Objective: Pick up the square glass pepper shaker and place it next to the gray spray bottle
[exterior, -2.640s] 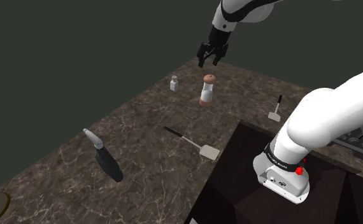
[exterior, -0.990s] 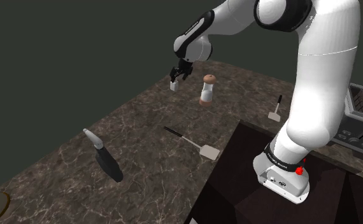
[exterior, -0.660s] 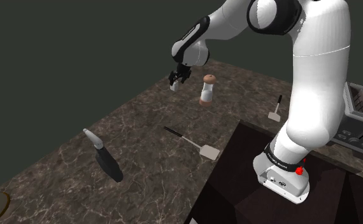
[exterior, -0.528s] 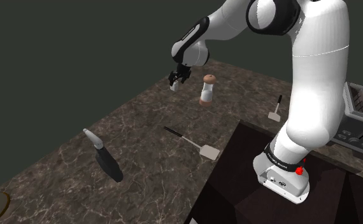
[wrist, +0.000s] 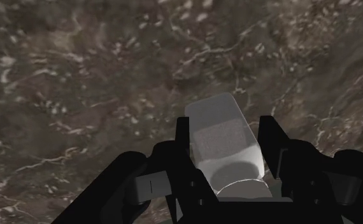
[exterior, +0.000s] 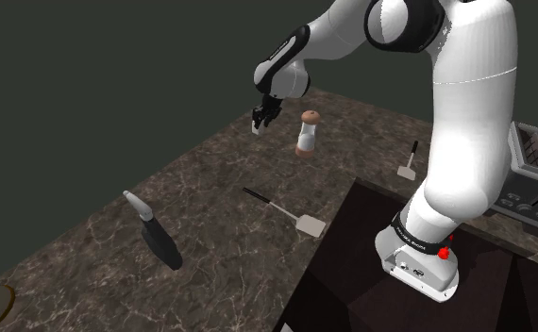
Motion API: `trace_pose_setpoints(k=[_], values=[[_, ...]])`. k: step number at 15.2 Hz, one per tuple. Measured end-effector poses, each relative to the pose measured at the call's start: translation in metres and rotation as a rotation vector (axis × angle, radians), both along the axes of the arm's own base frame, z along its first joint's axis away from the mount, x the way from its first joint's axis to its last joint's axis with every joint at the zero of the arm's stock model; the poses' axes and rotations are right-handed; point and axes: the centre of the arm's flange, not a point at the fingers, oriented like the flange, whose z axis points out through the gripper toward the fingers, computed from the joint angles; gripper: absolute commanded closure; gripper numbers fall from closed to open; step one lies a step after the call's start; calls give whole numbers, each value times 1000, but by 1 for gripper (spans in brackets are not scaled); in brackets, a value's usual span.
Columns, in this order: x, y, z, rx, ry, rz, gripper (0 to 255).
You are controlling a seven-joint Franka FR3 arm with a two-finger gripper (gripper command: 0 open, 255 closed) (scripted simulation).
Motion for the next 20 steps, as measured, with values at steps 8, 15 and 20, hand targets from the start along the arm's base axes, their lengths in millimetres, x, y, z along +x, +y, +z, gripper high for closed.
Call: trace_pose_setpoints(k=[8, 15, 20], values=[[0, 0, 2, 0, 0, 0, 255], [0, 0, 37, 0, 0, 0, 255], [1, 0, 64, 0, 0, 0, 255]])
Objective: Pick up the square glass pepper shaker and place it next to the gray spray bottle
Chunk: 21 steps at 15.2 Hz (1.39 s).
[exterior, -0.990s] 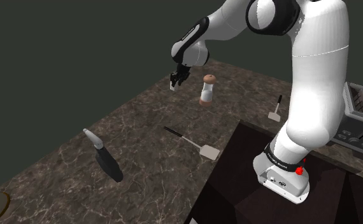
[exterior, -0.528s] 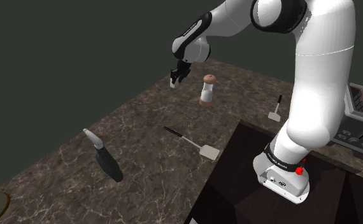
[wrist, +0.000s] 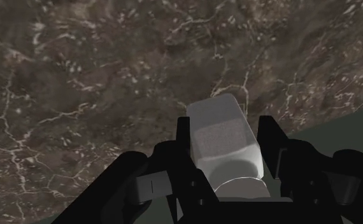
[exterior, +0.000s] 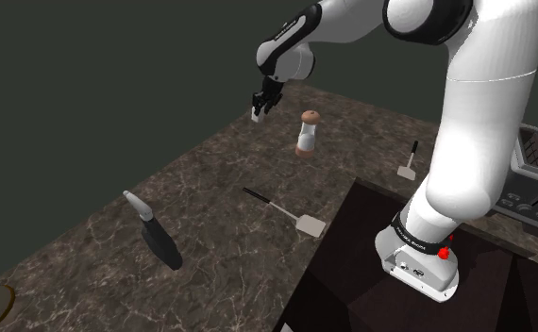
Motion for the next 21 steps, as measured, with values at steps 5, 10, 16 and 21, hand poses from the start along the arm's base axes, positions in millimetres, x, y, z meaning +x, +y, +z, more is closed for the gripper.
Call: trace_pose_setpoints(k=[5, 10, 16, 21], values=[[-1, 0, 25, 0, 0, 0, 255], [-1, 1, 52, 0, 0, 0, 255], [-1, -1, 84, 0, 0, 0, 255], [0, 2, 110, 0, 0, 0, 255]])
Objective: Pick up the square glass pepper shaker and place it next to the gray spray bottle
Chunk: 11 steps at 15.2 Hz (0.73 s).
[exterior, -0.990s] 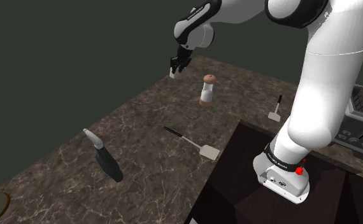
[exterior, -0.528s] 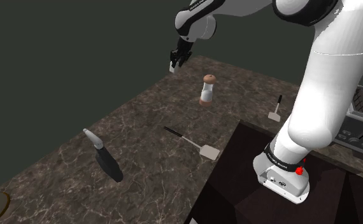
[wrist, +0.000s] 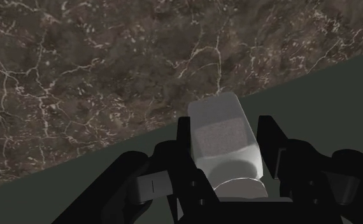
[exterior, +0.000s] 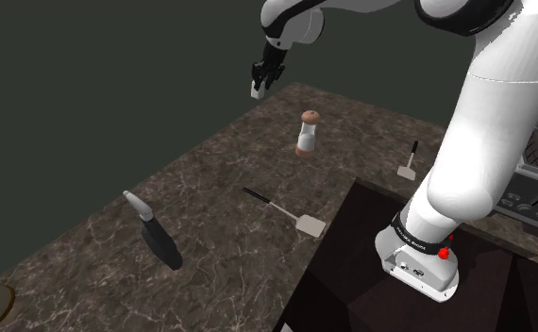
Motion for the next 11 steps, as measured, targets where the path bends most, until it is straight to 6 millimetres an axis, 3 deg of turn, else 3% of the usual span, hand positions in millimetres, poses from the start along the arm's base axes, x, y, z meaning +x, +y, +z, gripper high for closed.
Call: trace_pose_setpoints(k=[11], values=[[0, -1, 58, 0, 0, 0, 255]])
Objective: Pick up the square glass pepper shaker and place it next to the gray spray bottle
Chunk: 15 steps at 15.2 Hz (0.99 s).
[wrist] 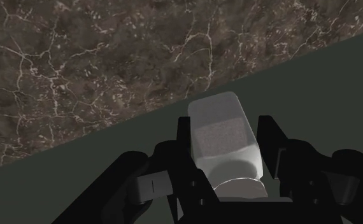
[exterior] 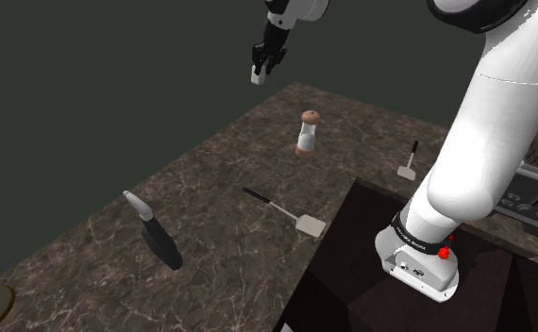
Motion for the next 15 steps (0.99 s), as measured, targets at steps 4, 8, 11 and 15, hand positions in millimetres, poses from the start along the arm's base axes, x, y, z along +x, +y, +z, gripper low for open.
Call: trace_pose_setpoints(k=[4, 8, 11, 15], values=[[0, 0, 21, 0, 0, 0, 255], [0, 0, 42, 0, 0, 0, 255], [0, 0, 58, 0, 0, 0, 255], [0, 0, 78, 0, 0, 0, 255]])
